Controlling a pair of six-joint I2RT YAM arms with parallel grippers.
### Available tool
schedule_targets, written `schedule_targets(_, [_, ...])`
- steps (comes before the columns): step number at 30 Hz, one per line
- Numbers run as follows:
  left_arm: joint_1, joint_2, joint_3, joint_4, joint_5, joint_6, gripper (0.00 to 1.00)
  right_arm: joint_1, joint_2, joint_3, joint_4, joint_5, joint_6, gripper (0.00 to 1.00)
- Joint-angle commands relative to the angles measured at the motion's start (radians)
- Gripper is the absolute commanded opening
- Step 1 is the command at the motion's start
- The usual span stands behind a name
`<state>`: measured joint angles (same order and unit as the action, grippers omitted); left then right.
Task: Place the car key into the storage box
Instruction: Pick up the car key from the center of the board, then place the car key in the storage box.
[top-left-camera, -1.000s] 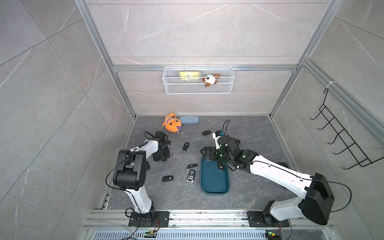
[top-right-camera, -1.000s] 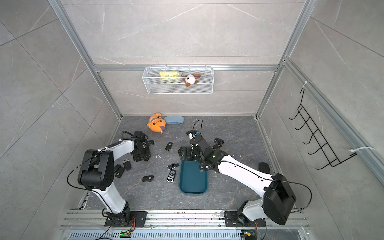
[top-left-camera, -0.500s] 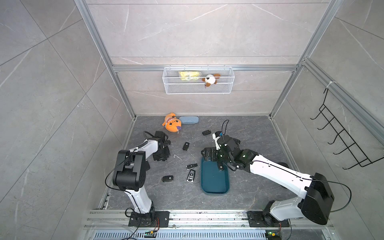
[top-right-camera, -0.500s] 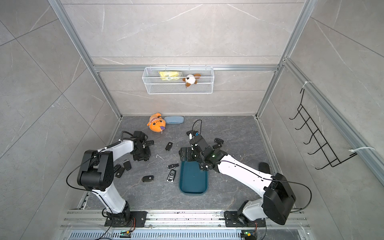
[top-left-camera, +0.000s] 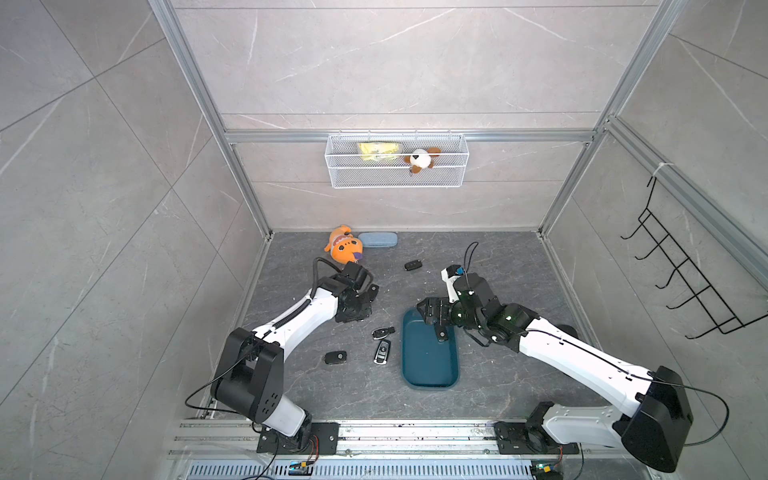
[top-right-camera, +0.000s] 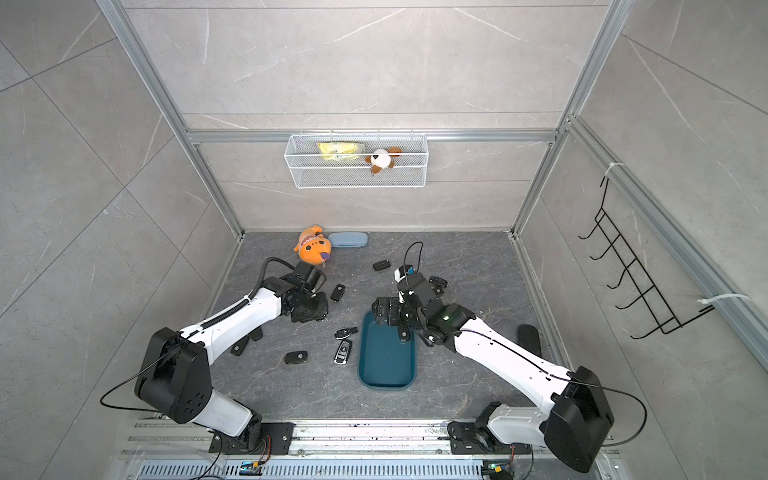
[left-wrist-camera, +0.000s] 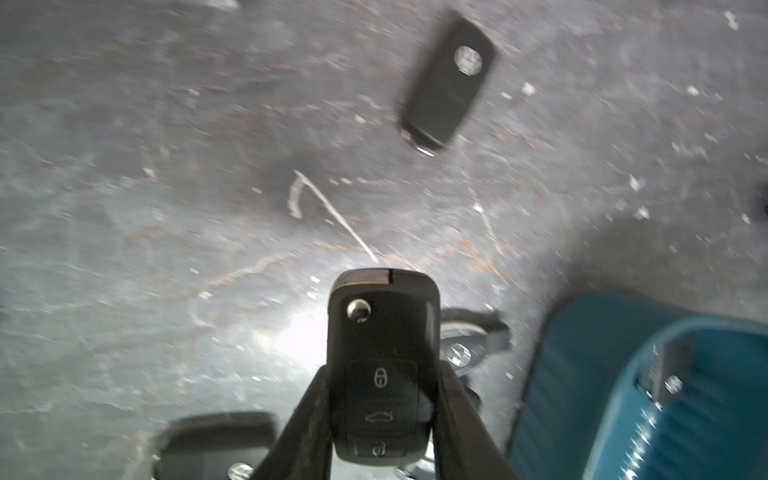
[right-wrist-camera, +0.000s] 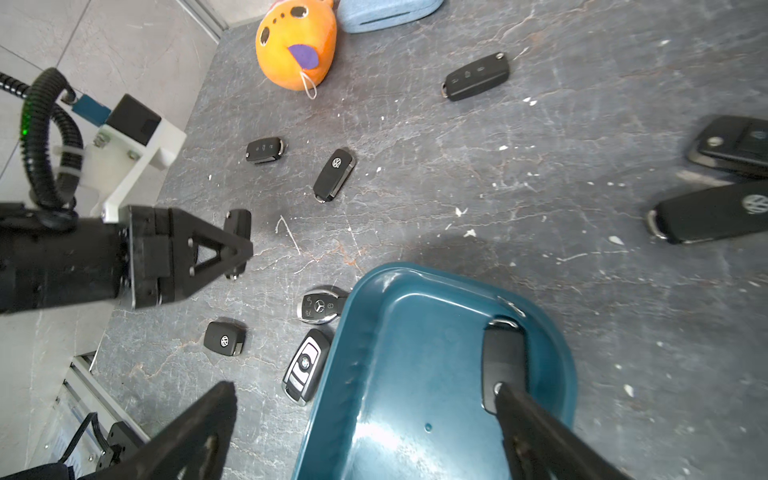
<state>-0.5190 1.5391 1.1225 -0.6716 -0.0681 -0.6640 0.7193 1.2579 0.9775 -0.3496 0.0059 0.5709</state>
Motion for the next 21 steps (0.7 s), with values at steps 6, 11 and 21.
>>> schedule_targets(6, [-0.23,0.028,0.157,-0.07,-0.124,-0.185,0.26,-0.075,-0.146,-0.102,-0.083,-0.024,-0.018,0.99])
schedule_targets(11, [-0.352,0.13,0.257,-0.091,-0.165,-0.234,0.26,-0.115,-0.222,-0.149,-0.113,-0.049,-0.034,0.99])
schedule_targets(21, [-0.463,0.377,0.462,-0.121,-0.159,-0.254,0.26,-0.159,-0.338,-0.198,-0.176,-0.04,-0.064,0.99])
